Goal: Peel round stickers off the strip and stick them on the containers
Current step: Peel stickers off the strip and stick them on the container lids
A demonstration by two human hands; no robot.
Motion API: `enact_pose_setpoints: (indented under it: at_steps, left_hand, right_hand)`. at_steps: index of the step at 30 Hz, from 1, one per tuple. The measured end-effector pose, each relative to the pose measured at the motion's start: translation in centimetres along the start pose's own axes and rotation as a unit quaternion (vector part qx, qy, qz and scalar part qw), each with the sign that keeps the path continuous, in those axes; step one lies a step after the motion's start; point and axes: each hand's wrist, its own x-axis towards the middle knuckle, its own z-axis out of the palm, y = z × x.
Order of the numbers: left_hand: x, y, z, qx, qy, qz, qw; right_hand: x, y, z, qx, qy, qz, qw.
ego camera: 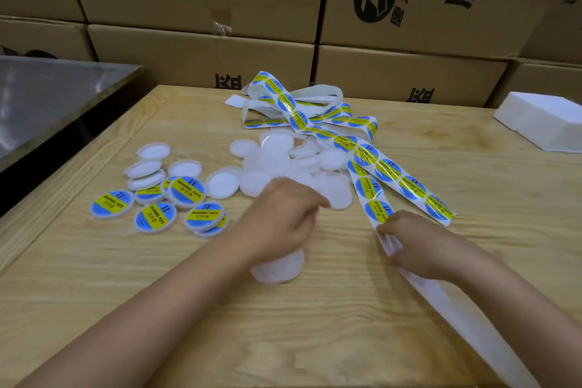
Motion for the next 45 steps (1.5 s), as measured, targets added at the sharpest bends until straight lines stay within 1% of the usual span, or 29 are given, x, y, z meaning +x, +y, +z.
enact_pose_setpoints:
  at_steps: [2,4,6,8,10,12,13,14,15,17,18,19,21,24,26,28,29,31,35,40,42,45]
  left_hand:
    - [-0.6,1.5,1.7,-0.01,-0.092,0.025,0.995]
    - [-1.3,2.6,3.1,0.006,-0.151,0.05,0.987]
    - [-1.7,3.4,3.7,0.024,-0.174,0.064,0.982]
    - [-1.8,3.8,4.0,0.063,-0.18,0.068,0.979]
    - [-2.0,4.0,4.3,0.089,-0.199,0.07,0.973]
    - [-2.0,4.0,4.2,0.083,-0.218,0.072,0.97]
    - [-1.9,3.9,4.1,0.071,-0.217,0.071,0.971]
    - [-1.8,3.7,3.9,0.055,-0.208,0.069,0.974]
    - [-1.6,3.5,3.7,0.037,-0.195,0.068,0.978]
    - [-1.3,3.1,3.3,0.017,-0.168,0.07,0.983]
    - [-1.2,3.0,3.1,0.016,-0.155,0.071,0.985]
    - [-1.1,2.8,3.0,0.016,-0.143,0.073,0.987]
    - [-1.0,2.6,3.0,0.006,-0.118,0.069,0.991]
    - [-1.0,2.6,2.9,-0.056,-0.095,0.009,0.994]
    - [-0.8,2.4,3.2,-0.05,-0.061,-0.016,0.997]
    - [-0.6,2.0,3.5,-0.014,-0.028,-0.043,0.999]
    - [-0.5,1.7,3.7,0.006,-0.025,-0.057,0.998]
    - [-0.5,1.3,4.0,0.04,-0.036,-0.075,0.996]
    - [-0.5,0.6,4.8,0.092,-0.076,-0.084,0.989]
    - [-0.5,0.5,4.9,0.109,-0.088,-0.079,0.987]
    - [-0.5,0.6,4.9,0.099,-0.077,-0.076,0.989]
    - [-0.4,0.7,4.5,0.061,-0.046,-0.086,0.993]
  right_hand:
    - [-0.1,-0.7,-0.1,0.015,0.014,0.004,1.0]
    - [-0.2,-1.0,-0.1,0.058,0.014,0.001,0.998]
    - [-0.5,-1.2,0.1,0.111,0.002,-0.008,0.994]
    - [-1.0,-1.2,0.2,0.176,-0.01,-0.034,0.984]
    - [-1.4,-1.1,0.3,0.292,-0.034,-0.039,0.955]
    - [-1.5,-1.0,0.2,0.435,-0.074,-0.008,0.897]
    - [-1.4,-0.9,0.2,0.477,-0.083,0.006,0.875]
    - [-1.2,-0.8,0.2,0.487,-0.067,0.012,0.871]
    - [-0.8,-0.7,0.2,0.457,-0.026,0.003,0.889]
    - [0.2,-0.2,0.3,0.335,0.095,-0.03,0.937]
    - [0.7,-0.1,0.5,0.277,0.147,-0.049,0.948]
    - [1.2,0.0,0.8,0.244,0.18,-0.071,0.95]
    - [2.0,-0.2,2.0,0.218,0.205,-0.108,0.948]
    - [2.7,-0.9,3.6,0.228,0.237,-0.125,0.936]
    - [2.9,-1.2,4.1,0.253,0.263,-0.131,0.922]
    - [3.0,-1.4,4.3,0.278,0.267,-0.148,0.911]
    - [3.0,-1.4,4.3,0.292,0.259,-0.156,0.907]
    - [2.8,-1.5,4.2,0.318,0.24,-0.171,0.901]
    - [2.8,-1.7,4.2,0.341,0.249,-0.166,0.891]
    - [3.1,-1.9,4.2,0.355,0.245,-0.134,0.892]
    - [3.0,-2.2,4.0,0.373,0.248,-0.127,0.885]
    - [2.6,-2.8,3.8,0.437,0.234,-0.112,0.861]
